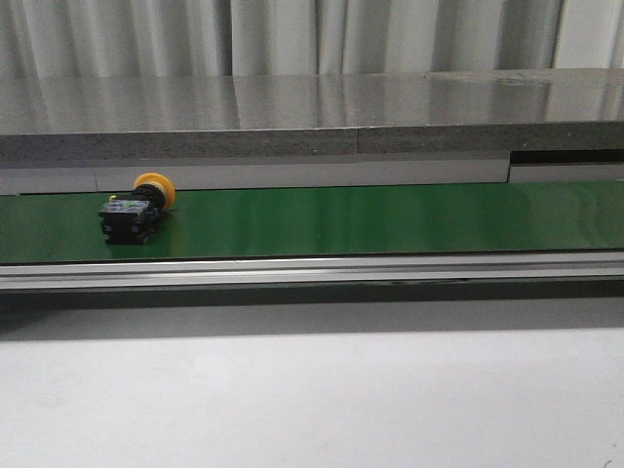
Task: Move button from left to right
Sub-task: 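Let the belt carry the button toward the right gripper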
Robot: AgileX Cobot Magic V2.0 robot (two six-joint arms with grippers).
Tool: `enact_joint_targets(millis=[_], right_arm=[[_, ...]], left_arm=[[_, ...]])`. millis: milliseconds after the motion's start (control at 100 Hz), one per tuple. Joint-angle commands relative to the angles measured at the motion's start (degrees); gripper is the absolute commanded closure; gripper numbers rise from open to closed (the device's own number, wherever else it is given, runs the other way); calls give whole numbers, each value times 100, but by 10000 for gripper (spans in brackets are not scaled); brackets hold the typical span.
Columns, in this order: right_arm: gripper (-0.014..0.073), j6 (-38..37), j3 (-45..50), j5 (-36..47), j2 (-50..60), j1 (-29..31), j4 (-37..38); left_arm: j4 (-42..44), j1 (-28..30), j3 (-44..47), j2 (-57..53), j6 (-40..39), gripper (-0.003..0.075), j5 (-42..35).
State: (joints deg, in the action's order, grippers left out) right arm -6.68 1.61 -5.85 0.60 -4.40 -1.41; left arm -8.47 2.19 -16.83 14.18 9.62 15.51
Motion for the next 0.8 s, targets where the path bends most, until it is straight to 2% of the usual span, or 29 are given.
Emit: enact_joint_targets(millis=[0,80,200,520,790], right_arm=[[651,6,-100,479,104,7,-18],[651,6,-100,479,104,7,-18],[651,6,-100,479,104,7,-18],[651,6,-100,479,104,7,-18],[651,6,-100,633,104,7,-17]], left_arm=[[-40,-36,-147,45,24,166,-414],[-40,-36,-147,45,24,213,-328],[-40,-36,-147,45,24,335,-282],[-40,-36,-147,45,24,743,-282],[-40,-36,-147,45,24,741,-282]])
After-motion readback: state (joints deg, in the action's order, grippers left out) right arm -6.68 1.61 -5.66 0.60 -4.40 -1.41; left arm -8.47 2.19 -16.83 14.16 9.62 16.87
